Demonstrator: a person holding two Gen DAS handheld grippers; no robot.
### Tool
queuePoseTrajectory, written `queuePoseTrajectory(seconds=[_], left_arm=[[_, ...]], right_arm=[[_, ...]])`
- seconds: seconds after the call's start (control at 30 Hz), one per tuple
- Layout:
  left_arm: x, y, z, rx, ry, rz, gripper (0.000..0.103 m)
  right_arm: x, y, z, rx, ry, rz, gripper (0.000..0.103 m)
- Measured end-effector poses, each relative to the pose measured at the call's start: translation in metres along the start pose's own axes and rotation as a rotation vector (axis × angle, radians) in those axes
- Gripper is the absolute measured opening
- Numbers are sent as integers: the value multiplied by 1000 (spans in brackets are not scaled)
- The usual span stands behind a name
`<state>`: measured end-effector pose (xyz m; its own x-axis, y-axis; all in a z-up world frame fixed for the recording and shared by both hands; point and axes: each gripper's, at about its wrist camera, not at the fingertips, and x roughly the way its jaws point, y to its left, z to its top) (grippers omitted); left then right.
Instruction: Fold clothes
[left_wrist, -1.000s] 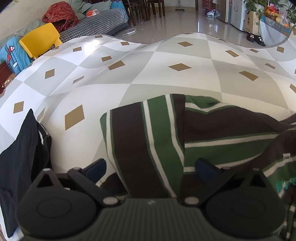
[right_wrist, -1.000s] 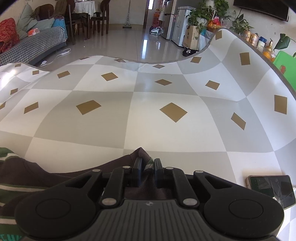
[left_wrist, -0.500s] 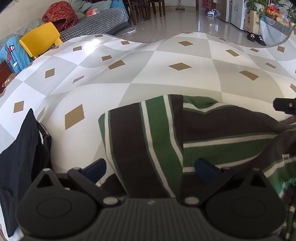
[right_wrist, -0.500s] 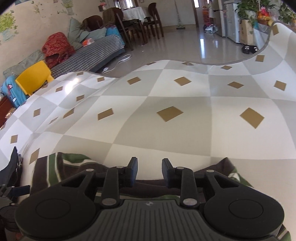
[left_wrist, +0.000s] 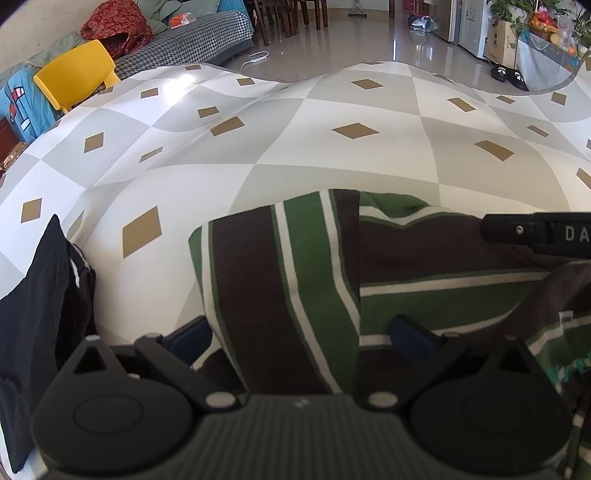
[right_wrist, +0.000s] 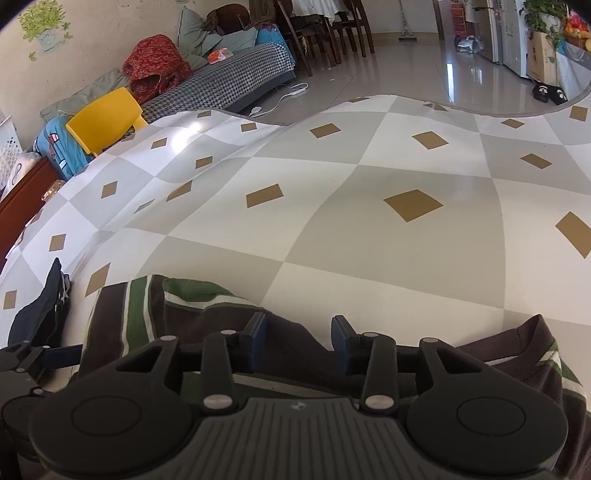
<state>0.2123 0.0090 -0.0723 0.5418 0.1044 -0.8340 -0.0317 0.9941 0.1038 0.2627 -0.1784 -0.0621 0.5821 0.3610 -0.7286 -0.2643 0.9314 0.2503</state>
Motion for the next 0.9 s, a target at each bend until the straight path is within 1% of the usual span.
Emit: queuePoseTrajectory(seconds=[0.1,0.17,0.23,0.33,0.43,0.63,0.83,0.9], left_arm=[[1,0,1,-5,4,-4,103],[1,0,2,-8,5,-5,103],[2,0,2,-7,4,-6,103],[1,1,3,-20,9,-5,103],[1,5,5,-46,13,-1,103],[-11,23,17,-137,-43,16,103],[-21,36,28,-202,-96,20,103],[-23,39,29,-218,-109,22,103]], right_arm=[[2,4,-1,-30,10,1,38],[2,6,-2,-46,10,8,31],[2,8,-2,-61,9,18,22],[-1,15,-3,-113,2,18,18],[-6,25,-6,-186,-14,7,16],[-25,50,-18,-374,-76,-37,13],[-43,74,-38,-552,-110,-29,13],[-48,83,-47,-604,-106,-14,13]])
